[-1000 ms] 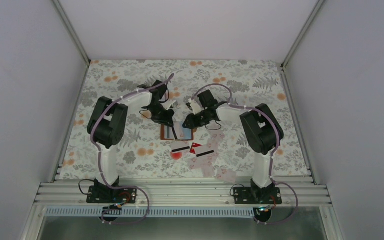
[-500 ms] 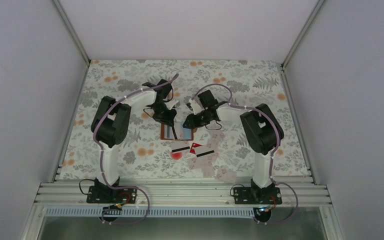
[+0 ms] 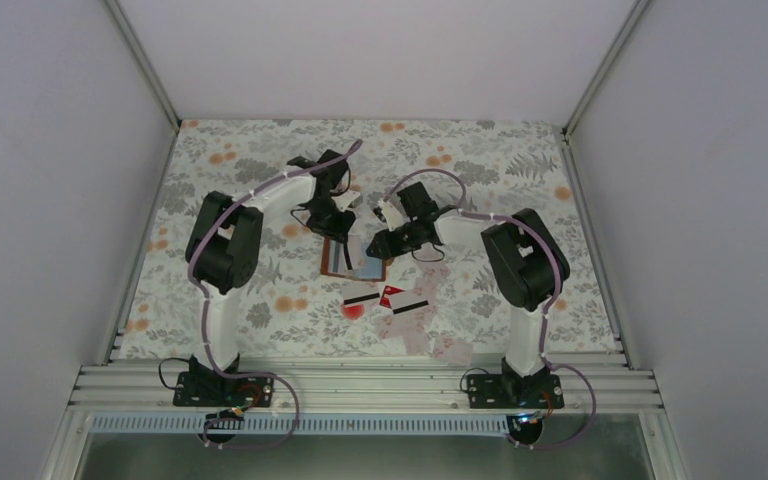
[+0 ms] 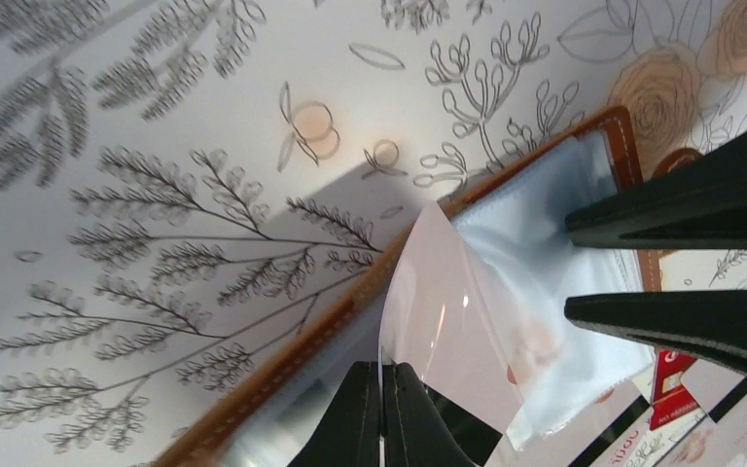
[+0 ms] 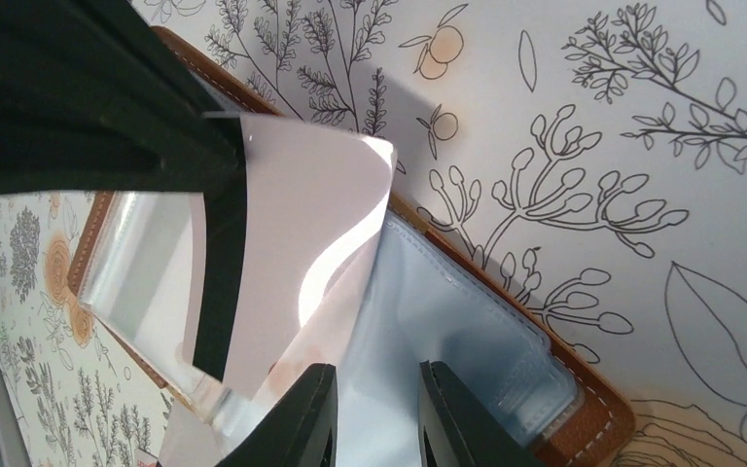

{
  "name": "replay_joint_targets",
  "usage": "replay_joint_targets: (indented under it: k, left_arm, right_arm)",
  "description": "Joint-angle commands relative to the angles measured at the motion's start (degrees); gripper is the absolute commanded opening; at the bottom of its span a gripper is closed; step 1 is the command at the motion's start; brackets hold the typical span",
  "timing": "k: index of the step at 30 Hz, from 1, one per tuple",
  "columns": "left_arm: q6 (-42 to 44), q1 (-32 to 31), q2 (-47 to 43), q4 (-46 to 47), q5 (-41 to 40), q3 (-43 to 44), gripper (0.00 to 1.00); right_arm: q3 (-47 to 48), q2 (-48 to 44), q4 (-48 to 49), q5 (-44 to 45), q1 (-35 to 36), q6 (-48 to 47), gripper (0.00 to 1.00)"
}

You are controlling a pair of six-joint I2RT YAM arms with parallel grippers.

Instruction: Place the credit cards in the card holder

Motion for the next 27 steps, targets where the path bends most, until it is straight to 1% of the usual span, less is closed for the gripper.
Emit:
replay_joint_targets:
  k: [1, 5, 12, 19, 27]
  left_arm:
    - [1.84, 0.29, 1.78, 0.08, -6.5, 2.11, 0.02]
    - [2.42, 0.29, 0.67, 0.99, -6.4, -0.41, 0.02]
    - [4.07, 0.06, -4.68, 3.95, -3.34, -5.88, 0.02]
    - [4.82, 0.0, -6.54, 4.46, -5.43, -6.75, 0.02]
    - [5.45, -1.47, -5.79, 5.16, -1.89, -8.45, 0.02]
  right_arm:
    - [-3.26, 1.86, -4.92, 6.56, -0.34, -1.51, 0.23]
    - [-3.06, 2.18, -4.9, 6.63, -0.29, -1.74, 0.23]
    - [-1.9, 2.95, -5.33, 6.68, -0.29, -2.19, 0.22]
    - [-1.43, 3.35, -5.68, 6.88, -0.33, -2.73, 0.22]
    - [-1.64, 2.63, -5.68, 7.23, -0.3, -2.83, 0.22]
